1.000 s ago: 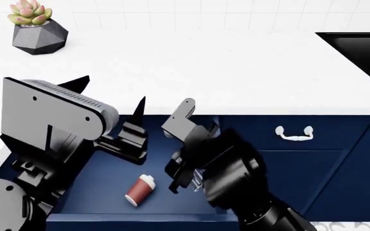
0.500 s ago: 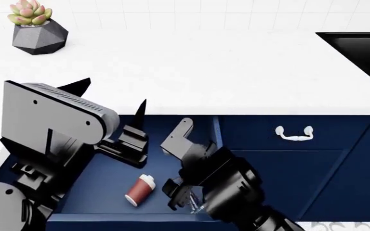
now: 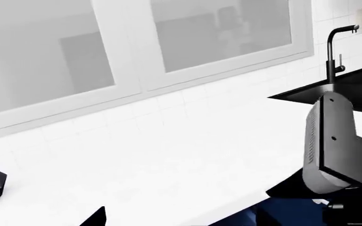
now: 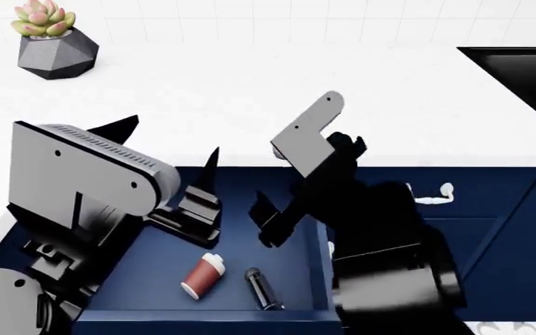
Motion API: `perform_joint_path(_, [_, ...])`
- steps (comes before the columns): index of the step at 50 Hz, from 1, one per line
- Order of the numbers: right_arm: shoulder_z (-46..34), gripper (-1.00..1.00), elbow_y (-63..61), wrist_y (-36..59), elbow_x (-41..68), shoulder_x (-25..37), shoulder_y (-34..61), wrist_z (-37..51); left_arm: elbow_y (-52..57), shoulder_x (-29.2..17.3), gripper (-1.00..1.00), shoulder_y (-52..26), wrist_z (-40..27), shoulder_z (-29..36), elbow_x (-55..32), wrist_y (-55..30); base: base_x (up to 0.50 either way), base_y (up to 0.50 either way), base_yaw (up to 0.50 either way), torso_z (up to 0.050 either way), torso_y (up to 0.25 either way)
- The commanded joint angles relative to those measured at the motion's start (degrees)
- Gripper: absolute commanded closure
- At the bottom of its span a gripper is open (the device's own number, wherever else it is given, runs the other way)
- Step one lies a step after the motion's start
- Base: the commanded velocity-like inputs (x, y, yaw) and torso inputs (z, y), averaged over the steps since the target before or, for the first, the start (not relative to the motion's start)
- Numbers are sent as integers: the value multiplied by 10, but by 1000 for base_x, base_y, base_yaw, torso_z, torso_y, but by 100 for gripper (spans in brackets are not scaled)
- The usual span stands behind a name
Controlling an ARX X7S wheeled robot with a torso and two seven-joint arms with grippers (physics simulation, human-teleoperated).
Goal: Pick and place the shaker into the drawer. Then close the cabinet.
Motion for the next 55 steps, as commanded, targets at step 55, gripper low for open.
perform_joint_path(55, [32, -100, -167, 49, -550, -38, -31, -344, 12, 16, -100, 23, 7, 24, 26, 9, -153, -352, 0, 0, 0])
